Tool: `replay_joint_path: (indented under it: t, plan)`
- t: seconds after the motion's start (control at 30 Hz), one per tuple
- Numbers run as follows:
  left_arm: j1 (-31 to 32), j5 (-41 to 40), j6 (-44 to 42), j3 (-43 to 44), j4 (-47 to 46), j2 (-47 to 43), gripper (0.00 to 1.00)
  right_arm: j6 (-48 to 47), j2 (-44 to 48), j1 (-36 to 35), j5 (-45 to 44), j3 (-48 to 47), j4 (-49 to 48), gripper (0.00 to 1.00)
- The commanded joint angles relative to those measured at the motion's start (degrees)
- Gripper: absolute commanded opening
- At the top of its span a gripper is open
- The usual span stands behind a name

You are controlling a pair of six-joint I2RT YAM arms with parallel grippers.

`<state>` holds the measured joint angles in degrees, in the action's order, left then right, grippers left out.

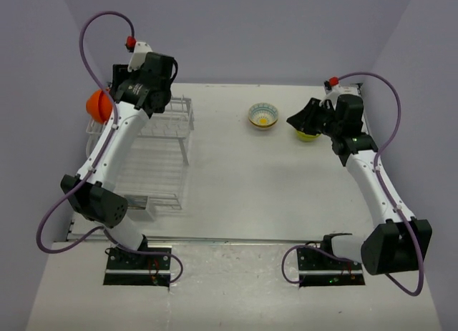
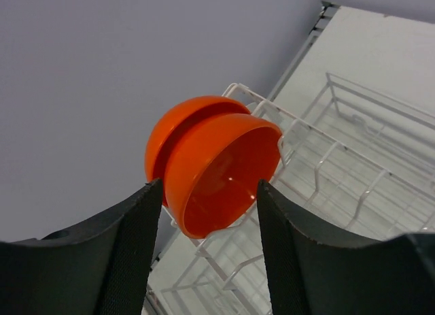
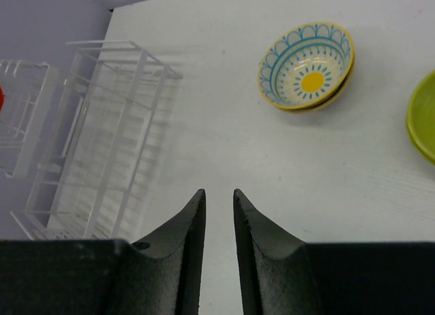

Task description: Unload the bowls from the dish rack

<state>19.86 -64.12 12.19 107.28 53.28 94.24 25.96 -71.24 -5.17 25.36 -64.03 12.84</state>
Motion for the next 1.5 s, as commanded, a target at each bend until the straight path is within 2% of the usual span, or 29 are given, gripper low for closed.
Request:
replay_joint_path:
  t: [0.0, 0.07, 0.2, 0.57, 0.73, 0.9, 0.97, 1.03, 1.27, 1.47]
  plan:
    - [-1.2, -5.6, -0.8, 2.7, 2.2, 0.1, 0.58, 0.9, 1.5, -0.3, 4.1, 1.1, -2.8, 0.25]
    - [-1.7, -6.0, -1.0, 1.8, 1.7, 0.8, 0.53, 0.7, 1.7, -0.3, 4.5, 0.8, -2.7, 0.25]
    - [-4.2, -7.2, -0.3, 0.1, 2.5, 1.7, 0.5, 0.1, 2.2, -0.2, 5.5, 0.8, -3.0, 0.25]
    - [-4.7, -7.9, 0.7, -4.4, 2.0, 1.7, 0.38, 0.9, 0.5, -0.3, 7.7, 2.0, -5.6, 0.25]
    - [-4.7, -7.8, 0.3, -6.4, 1.2, 1.2, 0.23, 0.9, 0.1, -0.3, 7.8, 2.0, -5.7, 0.25]
    - [-4.7, -7.2, -0.6, -7.4, 0.5, 1.8, 0.2, 0.8, 0.4, -0.3, 7.2, 2.0, -5.7, 0.25]
    - [-4.6, -7.2, -1.1, -7.0, 0.5, 2.2, 0.15, 0.7, 0.4, -0.3, 7.1, 1.9, -5.5, 0.25]
    - [-4.4, -7.5, -2.1, -6.6, 0.1, 2.2, 0.0, 0.7, 0.5, -0.3, 7.2, 1.9, -5.5, 0.25]
    - [-2.7, -7.4, -4.4, -5.6, -1.6, 2.1, 0.0, 0.5, 1.5, -0.3, 7.0, 2.4, -6.2, 0.24]
    - [1.7, -12.9, -7.3, -2.5, -1.3, 4.5, 0.0, -0.1, 2.1, -0.3, 7.0, 2.3, -5.8, 0.24]
